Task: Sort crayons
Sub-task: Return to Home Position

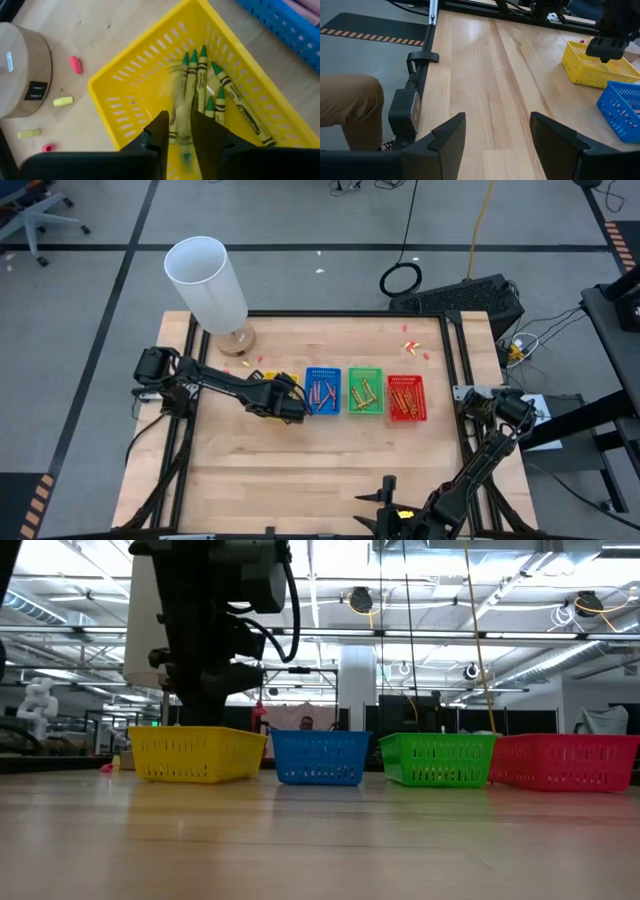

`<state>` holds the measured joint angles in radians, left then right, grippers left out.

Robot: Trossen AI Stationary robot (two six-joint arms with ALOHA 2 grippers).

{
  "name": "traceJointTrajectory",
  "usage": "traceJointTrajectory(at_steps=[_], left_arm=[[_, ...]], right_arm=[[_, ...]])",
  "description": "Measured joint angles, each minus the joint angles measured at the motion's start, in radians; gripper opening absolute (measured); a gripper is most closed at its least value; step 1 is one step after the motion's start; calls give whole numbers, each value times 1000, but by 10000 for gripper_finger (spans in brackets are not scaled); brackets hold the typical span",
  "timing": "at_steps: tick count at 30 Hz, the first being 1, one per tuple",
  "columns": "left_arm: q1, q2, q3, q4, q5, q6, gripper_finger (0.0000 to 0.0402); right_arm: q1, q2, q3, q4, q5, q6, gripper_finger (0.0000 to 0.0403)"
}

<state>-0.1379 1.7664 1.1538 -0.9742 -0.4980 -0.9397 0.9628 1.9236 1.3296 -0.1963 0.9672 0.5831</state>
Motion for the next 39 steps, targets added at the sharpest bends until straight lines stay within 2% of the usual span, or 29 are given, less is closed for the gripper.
traceJointTrajectory(at_steps=[5, 11, 15, 17, 19, 23, 28, 31, 33, 36, 39], left_arm=[[-7, 0, 0, 1, -42, -42, 109], [-61, -15, 0, -1, -93, 7, 118], [-168, -64, 0, 6, -232, 12, 118], [-244, -91, 0, 33, -326, 35, 118], [-325, -103, 0, 82, -388, 105, 118], [-458, -103, 1, 180, -430, 284, 118], [-549, -103, 1, 297, -538, 530, 113], [-550, -103, 1, 413, -587, 655, 112], [-531, -100, 1, 497, -626, 668, 112], [-483, -90, 1, 536, -591, 730, 109], [-442, -91, 0, 589, -448, 807, 88]], right_arm=[[0, 0, 0, 0, 0, -2, 205], [-1, 0, 0, 1, 38, -46, 205], [-7, -15, 0, -5, 134, -119, 204], [-13, -48, 0, -13, 113, -171, 194], [-15, -90, 1, -33, 76, -210, 175], [-14, -155, 1, -156, 22, -237, 109], [-14, -190, 1, -360, 19, -187, 13], [-26, -213, 0, -427, 1, -166, 12], [-31, -229, -9, -461, -3, -146, 12], [-35, -255, -72, -429, -2, -109, 3], [-34, -280, -180, -301, 1, -104, 3]])
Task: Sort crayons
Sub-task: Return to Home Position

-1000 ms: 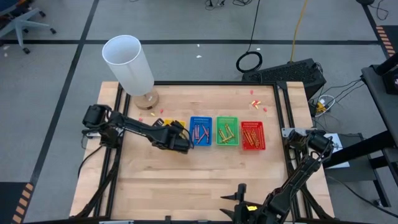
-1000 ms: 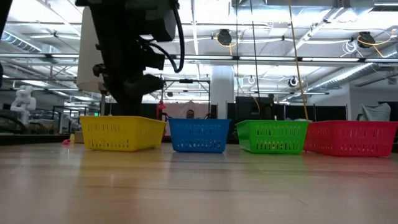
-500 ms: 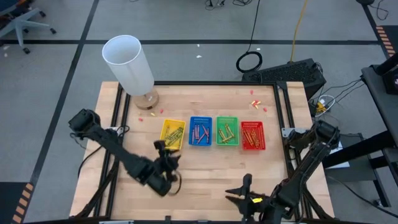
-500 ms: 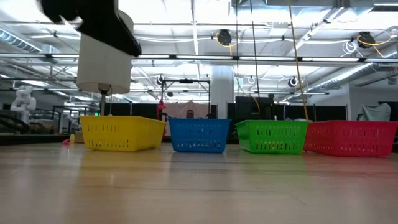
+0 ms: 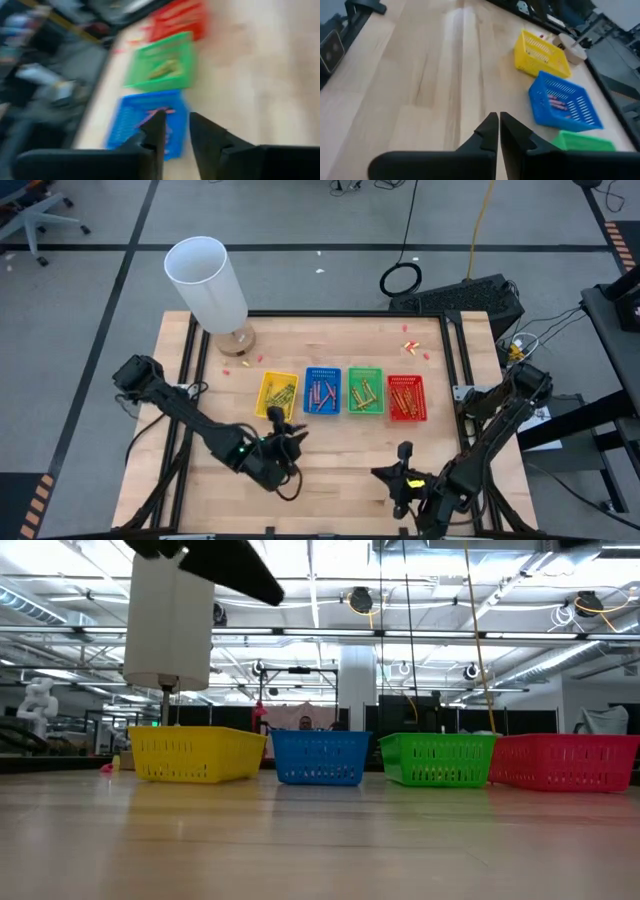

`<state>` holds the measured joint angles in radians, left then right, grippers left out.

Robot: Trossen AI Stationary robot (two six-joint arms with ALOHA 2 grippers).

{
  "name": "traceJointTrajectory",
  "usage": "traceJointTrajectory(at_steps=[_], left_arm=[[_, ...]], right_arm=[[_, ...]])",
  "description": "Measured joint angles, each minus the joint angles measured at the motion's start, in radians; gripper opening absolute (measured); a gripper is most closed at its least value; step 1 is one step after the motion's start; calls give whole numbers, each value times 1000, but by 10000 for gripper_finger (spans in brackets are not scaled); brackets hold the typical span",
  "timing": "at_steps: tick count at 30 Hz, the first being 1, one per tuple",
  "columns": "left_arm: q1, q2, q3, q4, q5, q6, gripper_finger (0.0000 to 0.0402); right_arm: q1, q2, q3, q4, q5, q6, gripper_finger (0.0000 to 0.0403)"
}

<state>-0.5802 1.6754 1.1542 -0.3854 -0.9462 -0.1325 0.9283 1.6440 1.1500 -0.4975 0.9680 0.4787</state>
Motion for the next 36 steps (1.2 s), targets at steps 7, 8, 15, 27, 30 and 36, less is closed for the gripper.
traceJointTrajectory(at_steps=[7, 8, 15, 27, 30, 36], left_arm=[[53, 1, 0, 234, 304, 168, 7], [54, 1, 0, 231, 303, 169, 7], [83, -9, -142, 426, 287, 172, 1], [80, -281, -503, 747, 361, 162, 1], [92, -348, -587, 797, 405, 180, 1], [87, -476, -727, 906, 424, 193, 1]], right_arm=[[0, -85, -263, 345, -5, -81, 1], [0, -101, -299, 385, -5, -89, 1], [0, -207, -500, 688, -64, -206, 0], [-63, -353, -729, 1041, -186, -404, 0], [-102, -358, -774, 1133, -252, -460, 0], [-177, -358, -873, 1309, -365, -492, 0]])
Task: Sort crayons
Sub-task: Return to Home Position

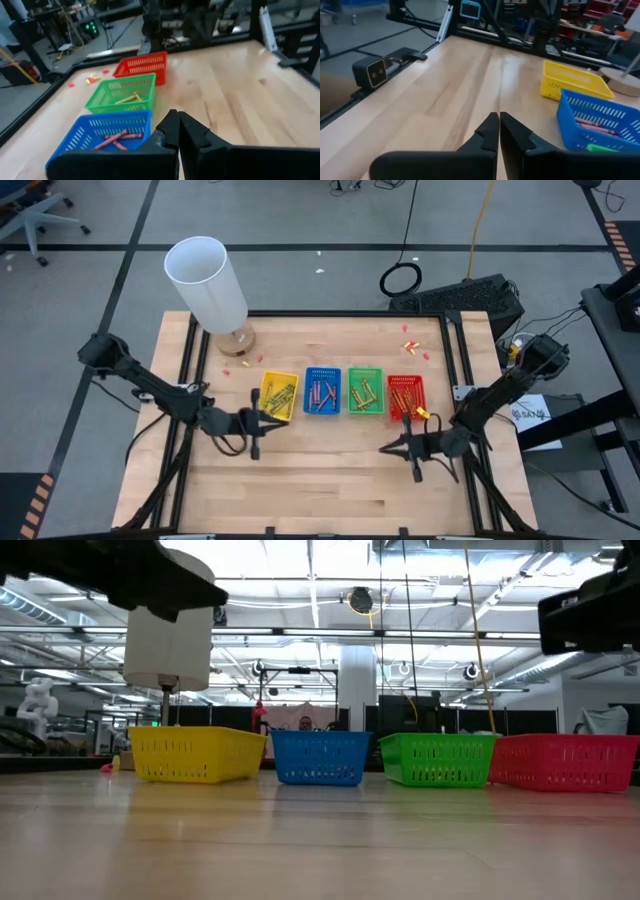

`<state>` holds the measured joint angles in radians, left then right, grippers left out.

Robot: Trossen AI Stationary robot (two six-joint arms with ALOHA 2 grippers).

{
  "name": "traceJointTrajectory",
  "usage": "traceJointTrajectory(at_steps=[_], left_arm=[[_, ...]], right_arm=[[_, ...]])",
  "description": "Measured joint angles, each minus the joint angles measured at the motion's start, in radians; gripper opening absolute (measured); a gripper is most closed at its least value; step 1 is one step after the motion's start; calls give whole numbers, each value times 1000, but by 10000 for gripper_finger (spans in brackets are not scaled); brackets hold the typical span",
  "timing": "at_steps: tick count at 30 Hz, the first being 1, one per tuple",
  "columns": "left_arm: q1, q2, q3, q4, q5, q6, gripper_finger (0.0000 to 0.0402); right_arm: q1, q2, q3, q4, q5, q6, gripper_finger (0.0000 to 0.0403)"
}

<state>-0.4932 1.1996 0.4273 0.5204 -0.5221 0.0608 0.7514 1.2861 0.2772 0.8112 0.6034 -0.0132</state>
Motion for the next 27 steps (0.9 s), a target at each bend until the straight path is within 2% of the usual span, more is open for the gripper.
traceJointTrajectory(at_steps=[3, 11, 17, 20, 23, 27], left_arm=[[-1, -45, -56, 51, 23, 3, 1], [11, -145, -169, 112, 52, 19, 1], [34, -214, -223, 136, 52, 32, 1], [57, -231, -235, 139, 54, 58, 1], [92, -235, -245, 155, 100, 85, 1], [137, -235, -259, 156, 163, 77, 1]], right_arm=[[-23, 0, -45, 64, -32, 0, 0], [-39, 0, -148, 191, -36, -1, 0], [-58, 1, -258, 401, -87, -7, 0], [-73, -8, -261, 388, -87, -32, 0], [-103, -14, -261, 388, -103, -69, 0], [-152, -39, -262, 351, -193, -88, 0]])
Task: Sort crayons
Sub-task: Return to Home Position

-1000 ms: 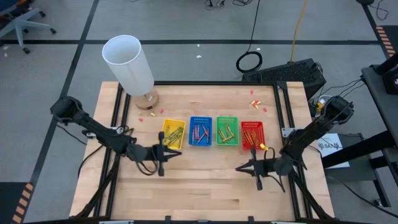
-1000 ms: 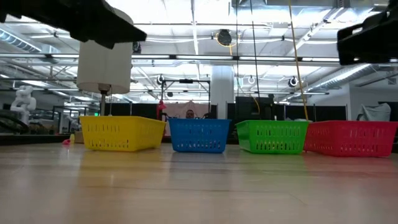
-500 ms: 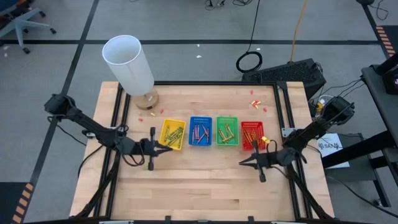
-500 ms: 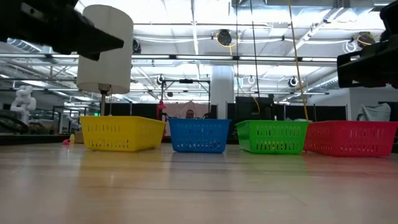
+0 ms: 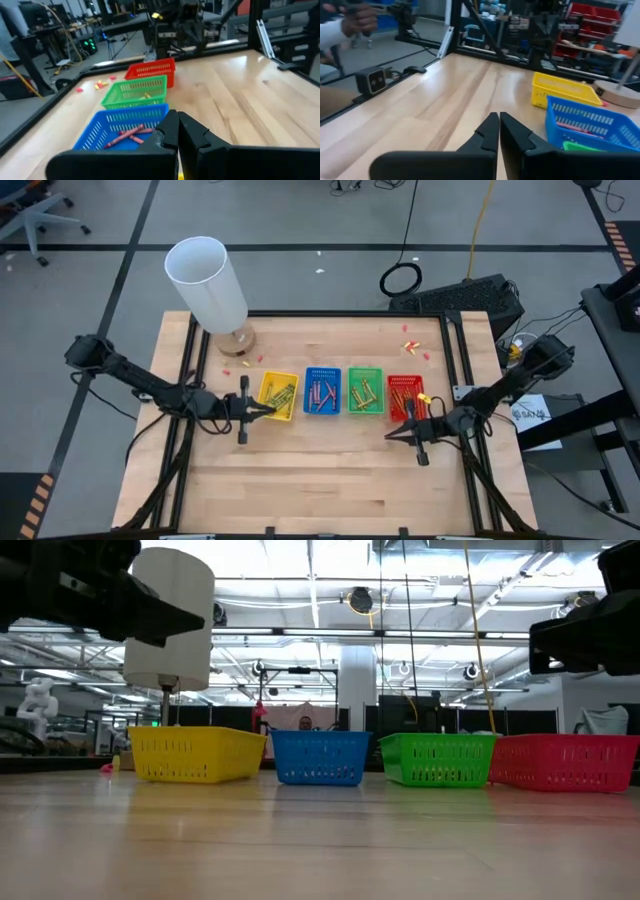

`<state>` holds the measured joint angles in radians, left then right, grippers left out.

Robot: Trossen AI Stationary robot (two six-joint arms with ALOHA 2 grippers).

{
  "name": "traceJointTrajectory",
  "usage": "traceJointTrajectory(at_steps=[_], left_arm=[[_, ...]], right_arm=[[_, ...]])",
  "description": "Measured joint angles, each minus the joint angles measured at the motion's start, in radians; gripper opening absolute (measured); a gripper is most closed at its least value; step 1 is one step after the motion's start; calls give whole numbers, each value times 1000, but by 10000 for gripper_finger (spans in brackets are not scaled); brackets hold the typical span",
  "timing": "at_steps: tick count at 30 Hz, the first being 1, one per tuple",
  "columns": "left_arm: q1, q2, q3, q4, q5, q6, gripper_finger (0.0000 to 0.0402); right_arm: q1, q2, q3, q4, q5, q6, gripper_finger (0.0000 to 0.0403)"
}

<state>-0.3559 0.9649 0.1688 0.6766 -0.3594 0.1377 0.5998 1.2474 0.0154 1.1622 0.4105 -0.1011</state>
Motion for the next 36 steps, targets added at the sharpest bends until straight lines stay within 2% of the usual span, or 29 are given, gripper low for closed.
traceJointTrajectory(at_steps=[4, 9, 12, 18, 24, 30, 36], left_arm=[[24, 0, -49, 88, 37, -1, 1], [38, 0, -152, 256, 41, -8, 1], [49, -5, -162, 252, 41, -31, 1], [91, -33, -162, 252, 71, 37, 1], [147, -119, -163, 142, 123, 29, 1], [153, -264, -163, 1, 125, 25, 1], [153, -411, -163, -143, 169, 1, 1]], right_arm=[[-60, -57, 0, -67, -102, -14, 0], [-122, -173, 0, -200, -160, -16, 0], [-148, -254, 0, -282, -200, -17, 0], [-189, -403, 0, -421, -234, -41, 0], [-221, -542, 0, -565, -286, -42, 0], [-231, -672, 0, -685, -286, -39, 0], [-245, -783, 0, -782, -284, -43, 0]])
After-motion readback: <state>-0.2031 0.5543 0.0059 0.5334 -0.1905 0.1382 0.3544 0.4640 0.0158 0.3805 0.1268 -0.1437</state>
